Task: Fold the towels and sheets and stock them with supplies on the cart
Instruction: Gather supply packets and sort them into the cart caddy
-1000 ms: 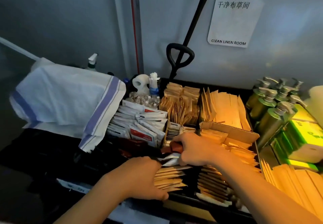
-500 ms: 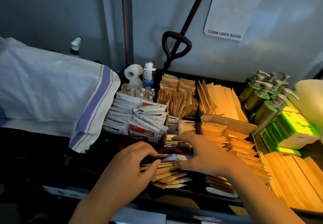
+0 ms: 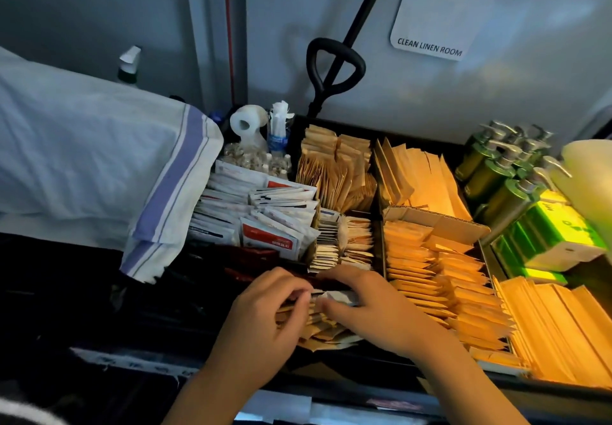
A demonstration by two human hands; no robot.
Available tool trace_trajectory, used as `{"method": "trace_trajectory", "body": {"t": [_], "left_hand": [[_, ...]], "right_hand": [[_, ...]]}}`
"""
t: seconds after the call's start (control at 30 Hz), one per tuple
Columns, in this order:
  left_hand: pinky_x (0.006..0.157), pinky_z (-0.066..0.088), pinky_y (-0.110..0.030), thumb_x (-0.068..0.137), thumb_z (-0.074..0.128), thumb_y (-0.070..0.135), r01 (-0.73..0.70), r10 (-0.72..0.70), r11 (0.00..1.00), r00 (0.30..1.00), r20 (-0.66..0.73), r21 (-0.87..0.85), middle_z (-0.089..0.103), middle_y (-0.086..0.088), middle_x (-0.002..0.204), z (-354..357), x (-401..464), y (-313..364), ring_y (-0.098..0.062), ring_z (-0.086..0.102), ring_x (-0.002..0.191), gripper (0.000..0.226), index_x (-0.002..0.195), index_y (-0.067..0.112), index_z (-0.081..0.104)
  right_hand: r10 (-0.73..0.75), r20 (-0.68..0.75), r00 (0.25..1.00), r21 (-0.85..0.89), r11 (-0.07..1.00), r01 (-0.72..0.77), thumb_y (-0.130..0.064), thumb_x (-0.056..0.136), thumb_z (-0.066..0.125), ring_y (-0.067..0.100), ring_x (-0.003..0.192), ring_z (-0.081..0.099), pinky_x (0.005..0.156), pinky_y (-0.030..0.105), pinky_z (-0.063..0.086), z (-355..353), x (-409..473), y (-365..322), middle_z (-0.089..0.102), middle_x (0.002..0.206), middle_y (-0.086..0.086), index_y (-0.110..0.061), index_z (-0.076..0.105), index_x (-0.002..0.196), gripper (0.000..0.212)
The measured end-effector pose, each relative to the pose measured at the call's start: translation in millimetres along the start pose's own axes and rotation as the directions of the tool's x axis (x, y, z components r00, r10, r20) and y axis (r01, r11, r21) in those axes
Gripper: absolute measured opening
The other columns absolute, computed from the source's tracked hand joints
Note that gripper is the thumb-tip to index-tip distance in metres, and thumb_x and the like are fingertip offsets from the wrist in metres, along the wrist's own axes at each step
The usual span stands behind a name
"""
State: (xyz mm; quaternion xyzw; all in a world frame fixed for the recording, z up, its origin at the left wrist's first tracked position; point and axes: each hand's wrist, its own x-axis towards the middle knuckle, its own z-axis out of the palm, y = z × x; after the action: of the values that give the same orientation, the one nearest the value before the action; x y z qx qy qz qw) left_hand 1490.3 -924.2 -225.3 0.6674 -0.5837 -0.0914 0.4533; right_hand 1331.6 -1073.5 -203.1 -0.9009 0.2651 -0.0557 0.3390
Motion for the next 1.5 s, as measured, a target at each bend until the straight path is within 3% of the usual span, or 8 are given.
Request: {"method": "trace_trajectory", "body": {"t": [0.1, 0.3, 0.43, 0.67, 0.9, 1.17, 1.33, 1.5], "left_hand": [[0.079, 0.049, -0.015, 0.101, 0.055, 0.027, -0.034, 0.033, 0.999, 0.996, -0.082, -0.006, 0.06, 0.023, 0.104, -17, 3, -4, -0.005, 0.064, 0.1, 0.016, 0.109, 0.027, 0.069], [0.083, 0.054, -0.028, 0.097, 0.058, 0.021, -0.015, 0.018, 0.999, 0.997, -0.075, 0.046, 0.063, 0.02, 0.104, -36, 9, -15, -0.007, 0.065, 0.102, 0.018, 0.107, 0.023, 0.073], [0.085, 0.055, -0.031, 0.097, 0.061, 0.017, -0.015, 0.022, 0.997, 0.996, -0.084, 0.079, 0.064, 0.02, 0.104, -46, 7, -24, -0.006, 0.065, 0.102, 0.017, 0.107, 0.024, 0.073], [0.086, 0.055, -0.032, 0.096, 0.063, 0.015, -0.016, 0.019, 0.995, 0.999, -0.035, 0.101, 0.062, 0.02, 0.104, -51, 9, -23, -0.007, 0.063, 0.104, 0.018, 0.11, 0.024, 0.073], [0.088, 0.054, -0.028, 0.096, 0.065, 0.02, -0.022, 0.027, 0.996, 0.998, -0.055, 0.083, 0.062, 0.023, 0.107, -62, 16, -27, -0.004, 0.063, 0.106, 0.022, 0.116, 0.026, 0.07], [0.085, 0.053, -0.027, 0.095, 0.07, 0.024, -0.046, 0.064, 0.991, 0.986, -0.151, 0.123, 0.065, 0.019, 0.107, -85, 19, -35, -0.005, 0.065, 0.103, 0.019, 0.115, 0.024, 0.072], [0.085, 0.053, -0.024, 0.096, 0.07, 0.016, -0.032, 0.056, 0.992, 0.978, -0.2, 0.121, 0.067, 0.02, 0.103, -104, 22, -44, -0.005, 0.067, 0.101, 0.016, 0.11, 0.023, 0.075], [0.081, 0.057, -0.034, 0.092, 0.075, 0.012, -0.008, 0.033, 0.988, 0.986, -0.162, 0.154, 0.068, 0.016, 0.097, -102, 22, -56, -0.005, 0.067, 0.093, 0.013, 0.103, 0.019, 0.077]], "right_hand": [[0.069, -0.079, 0.994, 0.048, 0.997, -0.065, -0.068, 0.09, 0.054, -0.009, 0.108, 0.059, 0.089, 0.017, 0.049, -12, -1, -1, 0.067, 0.114, -0.027, -0.044, 0.064, 0.123, 0.042], [0.171, -0.023, 0.985, -0.031, 0.985, -0.172, -0.034, 0.093, 0.066, -0.005, 0.085, 0.063, 0.066, 0.01, 0.048, -11, 21, -11, 0.07, 0.093, -0.018, -0.036, 0.072, 0.111, 0.019], [0.23, -0.051, 0.972, -0.14, 0.962, -0.235, -0.024, 0.091, 0.07, 0.001, 0.082, 0.064, 0.069, 0.019, 0.053, -6, 29, -11, 0.071, 0.094, -0.014, -0.033, 0.076, 0.108, 0.02], [0.028, -0.231, 0.972, -0.366, 0.924, -0.114, -0.018, 0.095, 0.065, 0.012, 0.089, 0.068, 0.079, 0.037, 0.058, -5, 31, -22, 0.077, 0.096, -0.011, -0.029, 0.08, 0.104, 0.021], [-0.132, -0.457, 0.88, -0.083, 0.991, 0.106, -0.014, 0.093, 0.073, -0.004, 0.093, 0.066, 0.073, 0.008, 0.046, -10, 29, -49, 0.073, 0.095, -0.023, -0.03, 0.079, 0.104, 0.02], [-0.116, -0.433, 0.894, 0.353, 0.89, 0.287, -0.009, 0.094, 0.074, 0.017, 0.086, 0.075, 0.079, 0.035, 0.062, 7, 40, -88, 0.078, 0.091, -0.008, -0.025, 0.079, 0.1, 0.018], [-0.163, -0.446, 0.88, 0.199, 0.941, 0.275, -0.007, 0.088, 0.079, 0.004, 0.086, 0.07, 0.072, 0.013, 0.053, 13, 53, -98, 0.074, 0.088, -0.015, -0.021, 0.08, 0.098, 0.017], [-0.218, -0.383, 0.898, 0.023, 0.969, 0.245, -0.007, 0.085, 0.081, 0.002, 0.079, 0.066, 0.069, 0.012, 0.049, 18, 59, -94, 0.07, 0.083, -0.018, -0.02, 0.081, 0.095, 0.017]]}}
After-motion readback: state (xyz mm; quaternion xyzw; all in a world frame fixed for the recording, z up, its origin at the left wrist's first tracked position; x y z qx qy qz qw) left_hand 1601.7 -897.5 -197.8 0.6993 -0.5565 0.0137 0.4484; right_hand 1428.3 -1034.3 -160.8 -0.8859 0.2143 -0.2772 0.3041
